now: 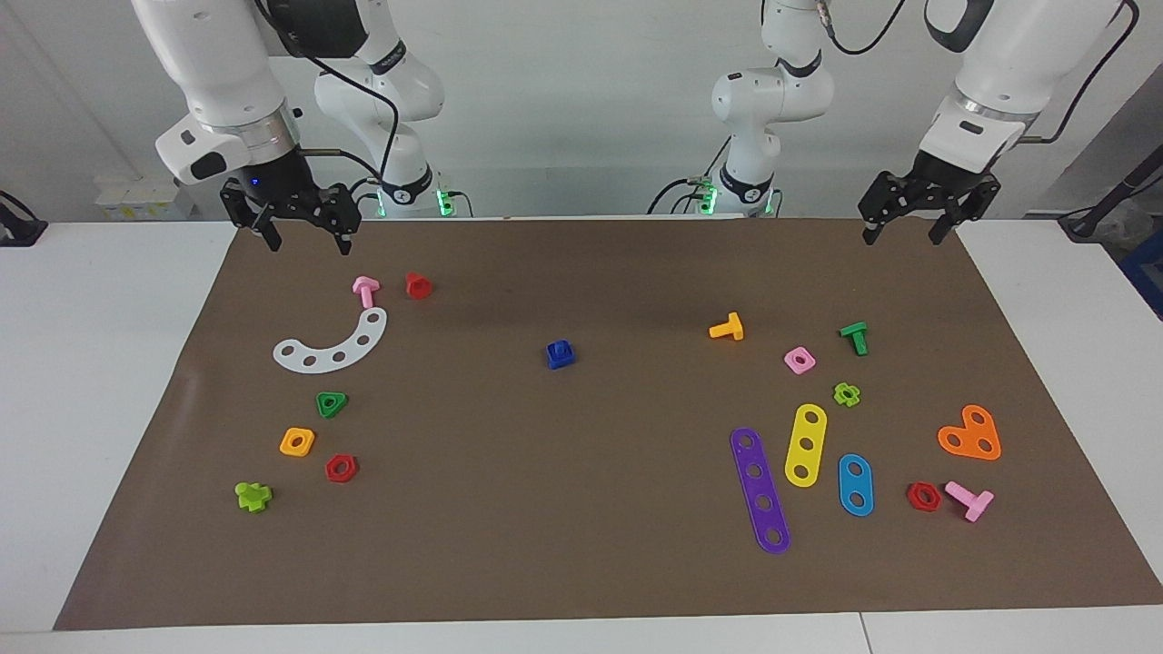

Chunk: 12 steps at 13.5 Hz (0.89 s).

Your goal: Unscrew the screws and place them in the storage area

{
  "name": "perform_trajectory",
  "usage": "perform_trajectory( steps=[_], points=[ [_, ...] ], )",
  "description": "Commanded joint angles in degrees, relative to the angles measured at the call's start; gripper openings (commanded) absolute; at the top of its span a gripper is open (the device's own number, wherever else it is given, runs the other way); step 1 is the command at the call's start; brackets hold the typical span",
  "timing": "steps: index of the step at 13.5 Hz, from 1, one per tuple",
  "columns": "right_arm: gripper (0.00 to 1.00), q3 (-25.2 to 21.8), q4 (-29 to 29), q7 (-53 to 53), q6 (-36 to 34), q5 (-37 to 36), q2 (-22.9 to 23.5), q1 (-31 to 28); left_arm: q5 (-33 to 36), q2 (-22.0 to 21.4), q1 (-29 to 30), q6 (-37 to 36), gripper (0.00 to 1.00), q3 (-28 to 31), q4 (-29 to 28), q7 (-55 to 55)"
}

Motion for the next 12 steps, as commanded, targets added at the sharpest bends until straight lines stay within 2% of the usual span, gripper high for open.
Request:
perform_trajectory(
  steps=[1, 3, 6, 8, 12],
  points=[
    [1.0, 0.4, -1.8, -1.3, 0.0, 0.5, -1.7, -0.6, -0.6, 2.3, -6.7, 0.6, 1.0, 0.5, -0.7, -5.9],
    [1.0, 0.4, -1.8, -1.3, 0.1, 0.5, -1.7, -0.6, -0.9, 5.5, -11.3, 1.7, 1.0, 0.4, 0.2, -13.0],
    [1.0, 0.4, -1.8, -1.2, 0.1, 0.5, -1.7, -0.6, -1.0, 12.2, -19.0, 7.9, 1.0, 0.4, 1.9, -29.2],
    [1.0, 0.4, -1.8, -1.2, 0.2, 0.5, -1.7, -0.6, -2.3, 14.6, -22.2, 15.4, 0.97, 0.4, 1.2, -37.6],
    [1.0, 0.4, -1.8, -1.0, 0.2, 0.5, -1.7, -0.6, -3.4, 21.0, -29.8, 20.8, 0.91, 0.5, 2.7, -50.1]
  ],
)
